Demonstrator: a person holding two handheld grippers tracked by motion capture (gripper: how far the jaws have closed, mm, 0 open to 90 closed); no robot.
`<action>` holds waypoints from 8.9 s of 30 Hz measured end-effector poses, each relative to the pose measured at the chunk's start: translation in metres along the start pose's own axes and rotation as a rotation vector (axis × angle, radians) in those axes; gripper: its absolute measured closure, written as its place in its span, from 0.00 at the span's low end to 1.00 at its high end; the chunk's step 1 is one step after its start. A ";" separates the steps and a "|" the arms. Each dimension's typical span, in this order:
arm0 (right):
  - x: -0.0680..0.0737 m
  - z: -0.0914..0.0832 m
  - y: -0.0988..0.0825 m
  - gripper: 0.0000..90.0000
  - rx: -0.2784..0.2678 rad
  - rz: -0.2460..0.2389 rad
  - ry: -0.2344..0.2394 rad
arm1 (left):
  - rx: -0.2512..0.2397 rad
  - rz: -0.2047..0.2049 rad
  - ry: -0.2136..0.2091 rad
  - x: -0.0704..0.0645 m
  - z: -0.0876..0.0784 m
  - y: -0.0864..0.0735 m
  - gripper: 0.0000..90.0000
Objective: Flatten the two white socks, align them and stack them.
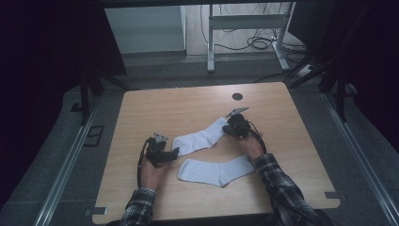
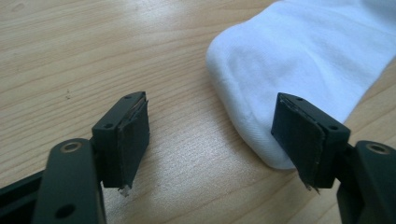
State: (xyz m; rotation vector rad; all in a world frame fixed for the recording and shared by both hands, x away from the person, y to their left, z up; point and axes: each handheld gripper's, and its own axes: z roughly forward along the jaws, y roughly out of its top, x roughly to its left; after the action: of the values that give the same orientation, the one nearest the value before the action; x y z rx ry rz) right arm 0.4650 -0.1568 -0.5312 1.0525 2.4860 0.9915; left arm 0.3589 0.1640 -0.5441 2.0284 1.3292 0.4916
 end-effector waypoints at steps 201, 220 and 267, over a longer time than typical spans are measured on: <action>-0.001 -0.067 -0.058 0.54 -0.008 -0.024 -0.036 | -0.062 0.073 -0.101 -0.022 0.004 0.022 0.60; 0.002 -0.082 -0.059 0.38 -0.034 -0.009 -0.011 | -0.090 0.054 -0.150 -0.025 -0.005 0.025 0.30; 0.022 -0.133 -0.078 0.14 -0.069 -0.040 0.007 | -0.087 0.157 -0.151 -0.041 -0.069 -0.013 0.13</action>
State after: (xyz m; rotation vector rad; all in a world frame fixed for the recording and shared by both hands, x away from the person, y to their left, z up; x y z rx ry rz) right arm 0.3449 -0.2456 -0.4861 0.9760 2.4504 1.0624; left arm 0.2904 0.1516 -0.5022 2.0632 1.0477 0.4478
